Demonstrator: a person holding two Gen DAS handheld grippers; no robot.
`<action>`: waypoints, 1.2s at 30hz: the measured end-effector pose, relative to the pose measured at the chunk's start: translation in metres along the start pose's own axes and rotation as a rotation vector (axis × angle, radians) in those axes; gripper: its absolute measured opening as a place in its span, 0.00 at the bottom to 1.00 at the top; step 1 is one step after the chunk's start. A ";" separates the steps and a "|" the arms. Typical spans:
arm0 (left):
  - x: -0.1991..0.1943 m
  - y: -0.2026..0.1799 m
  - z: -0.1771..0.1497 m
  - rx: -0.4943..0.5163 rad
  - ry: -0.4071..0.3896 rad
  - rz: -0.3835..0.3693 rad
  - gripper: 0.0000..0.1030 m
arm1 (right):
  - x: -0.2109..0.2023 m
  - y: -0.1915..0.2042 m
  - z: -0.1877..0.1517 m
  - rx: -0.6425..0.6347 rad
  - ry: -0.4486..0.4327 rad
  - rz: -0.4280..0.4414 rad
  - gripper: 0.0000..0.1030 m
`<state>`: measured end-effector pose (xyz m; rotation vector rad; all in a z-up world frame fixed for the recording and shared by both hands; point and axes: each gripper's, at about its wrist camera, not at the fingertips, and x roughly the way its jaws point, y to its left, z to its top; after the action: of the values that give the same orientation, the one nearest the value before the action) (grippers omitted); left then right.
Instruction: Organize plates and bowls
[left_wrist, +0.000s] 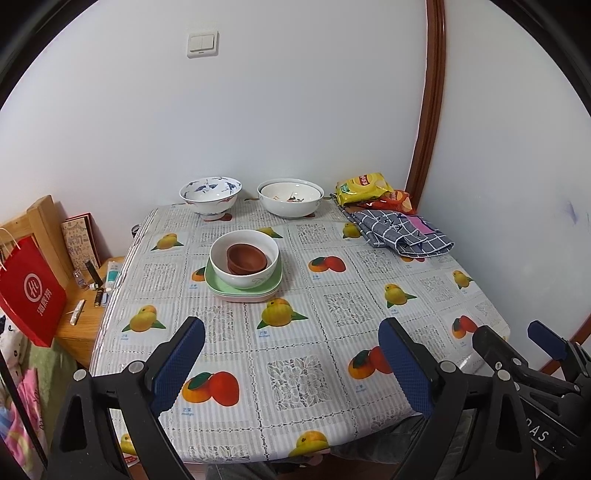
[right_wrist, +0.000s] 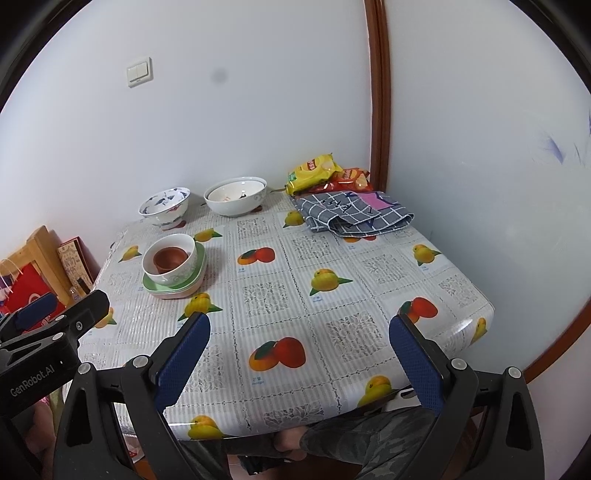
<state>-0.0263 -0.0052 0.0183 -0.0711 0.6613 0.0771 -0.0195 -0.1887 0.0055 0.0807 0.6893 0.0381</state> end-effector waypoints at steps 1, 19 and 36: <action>0.000 0.000 0.000 0.002 0.001 -0.001 0.92 | 0.000 0.000 0.000 -0.001 0.000 0.001 0.94; -0.002 0.001 -0.001 0.002 -0.001 -0.002 0.92 | -0.003 0.001 -0.001 0.000 -0.005 0.006 0.94; -0.003 0.001 -0.003 -0.001 -0.001 -0.002 0.92 | -0.004 0.001 -0.002 0.010 -0.010 0.014 0.94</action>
<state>-0.0307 -0.0047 0.0181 -0.0725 0.6598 0.0758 -0.0240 -0.1874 0.0071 0.0954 0.6793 0.0479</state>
